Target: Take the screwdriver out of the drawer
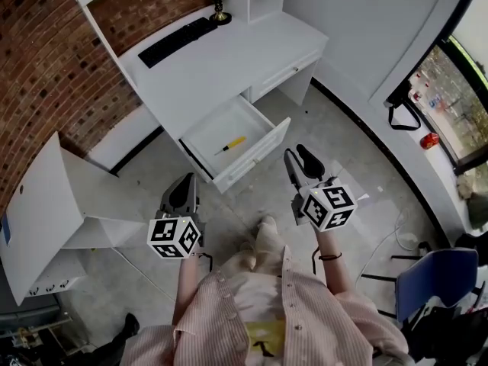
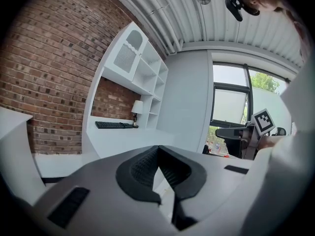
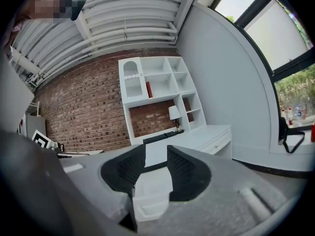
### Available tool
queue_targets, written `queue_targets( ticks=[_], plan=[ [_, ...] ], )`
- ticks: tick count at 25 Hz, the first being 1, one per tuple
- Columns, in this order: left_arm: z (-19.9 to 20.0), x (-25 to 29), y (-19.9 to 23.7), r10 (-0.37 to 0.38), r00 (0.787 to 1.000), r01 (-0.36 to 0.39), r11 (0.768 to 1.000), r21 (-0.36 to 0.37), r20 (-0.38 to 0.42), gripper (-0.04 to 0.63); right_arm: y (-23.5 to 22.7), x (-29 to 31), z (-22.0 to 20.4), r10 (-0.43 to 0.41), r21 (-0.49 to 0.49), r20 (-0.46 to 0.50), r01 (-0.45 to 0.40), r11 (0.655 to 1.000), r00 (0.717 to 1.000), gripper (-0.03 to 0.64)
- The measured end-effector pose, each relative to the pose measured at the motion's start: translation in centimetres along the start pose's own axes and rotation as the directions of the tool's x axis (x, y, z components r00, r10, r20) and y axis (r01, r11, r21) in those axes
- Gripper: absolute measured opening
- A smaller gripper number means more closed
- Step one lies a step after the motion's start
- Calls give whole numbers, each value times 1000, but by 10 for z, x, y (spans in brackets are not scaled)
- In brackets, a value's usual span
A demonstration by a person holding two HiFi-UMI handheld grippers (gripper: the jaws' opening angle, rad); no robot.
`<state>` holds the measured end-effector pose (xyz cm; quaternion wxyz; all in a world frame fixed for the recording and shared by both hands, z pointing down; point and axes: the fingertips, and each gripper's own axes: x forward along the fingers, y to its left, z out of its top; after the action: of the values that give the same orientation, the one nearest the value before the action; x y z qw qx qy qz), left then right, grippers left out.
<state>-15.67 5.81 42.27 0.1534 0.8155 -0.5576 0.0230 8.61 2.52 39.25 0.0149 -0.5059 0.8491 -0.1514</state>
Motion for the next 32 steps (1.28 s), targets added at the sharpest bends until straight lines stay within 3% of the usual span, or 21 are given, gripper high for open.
queue_targets(
  ticks=[11,20,26,32],
  plan=[
    [-14,45,43,92,995,-95,994,-59,-41,-2,-21,89,-18,102,15,-86,-101,995,991,124],
    [-26,116,68,162,980,-176,977,-118,-116,-2,-54,183,-24,220,7,-205,-223,975,954,124],
    [-38,158,77,187,966,-216,964,-158,-176,-2,-66,235,-43,299,-19,-342,-324,946,891,124],
    [-59,189,89,231,946,-276,942,-192,-229,-2,-72,267,-73,390,-22,-473,-453,891,790,124]
  ],
)
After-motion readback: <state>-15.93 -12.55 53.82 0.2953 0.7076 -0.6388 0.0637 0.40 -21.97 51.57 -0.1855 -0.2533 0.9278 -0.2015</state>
